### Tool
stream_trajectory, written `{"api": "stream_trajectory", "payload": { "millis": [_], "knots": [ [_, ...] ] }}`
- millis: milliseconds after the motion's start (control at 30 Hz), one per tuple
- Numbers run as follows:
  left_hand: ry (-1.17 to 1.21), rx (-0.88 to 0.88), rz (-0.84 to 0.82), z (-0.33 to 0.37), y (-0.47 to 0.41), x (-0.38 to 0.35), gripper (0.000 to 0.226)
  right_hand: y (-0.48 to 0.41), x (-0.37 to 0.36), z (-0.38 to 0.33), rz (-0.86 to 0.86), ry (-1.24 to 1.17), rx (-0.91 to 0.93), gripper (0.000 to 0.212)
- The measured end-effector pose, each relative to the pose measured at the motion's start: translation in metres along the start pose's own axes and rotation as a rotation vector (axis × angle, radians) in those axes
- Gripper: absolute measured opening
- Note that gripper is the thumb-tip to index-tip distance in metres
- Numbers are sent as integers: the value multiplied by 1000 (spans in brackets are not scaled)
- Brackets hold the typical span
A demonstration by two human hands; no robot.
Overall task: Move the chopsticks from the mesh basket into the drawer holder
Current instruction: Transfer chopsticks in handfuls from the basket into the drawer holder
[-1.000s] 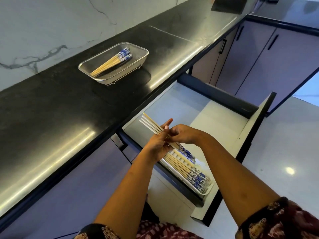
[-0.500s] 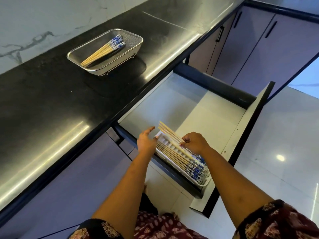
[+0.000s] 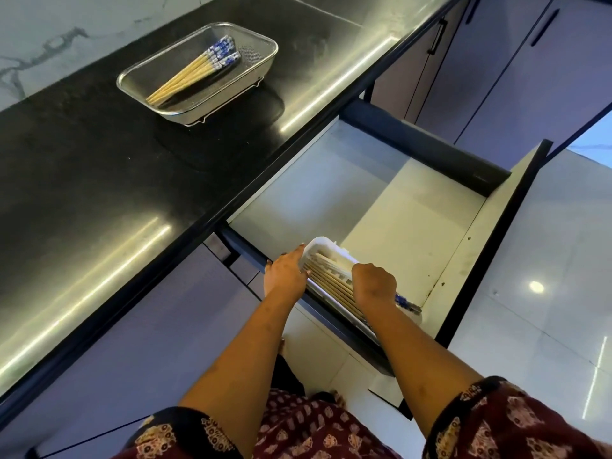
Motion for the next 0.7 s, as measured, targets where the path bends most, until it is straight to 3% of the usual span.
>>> {"api": "stream_trajectory", "payload": {
  "millis": [467,700],
  "knots": [
    [34,-61,-53,-11,2,-19,66,-6,-17,-10,24,-97,16,17],
    [45,-82,-35,-14,0,-21,65,2,-16,-20,72,5,90,26]
  ]
}}
Point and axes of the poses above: each hand's wrist, its own y-axis away from the middle knuckle, its own x-axis out of the back of the hand, z = x × y, the point moved 10 cm from there along -y, towards the middle knuckle, and after that the axes turned 6 degrees about y, right-handed, at the moved point
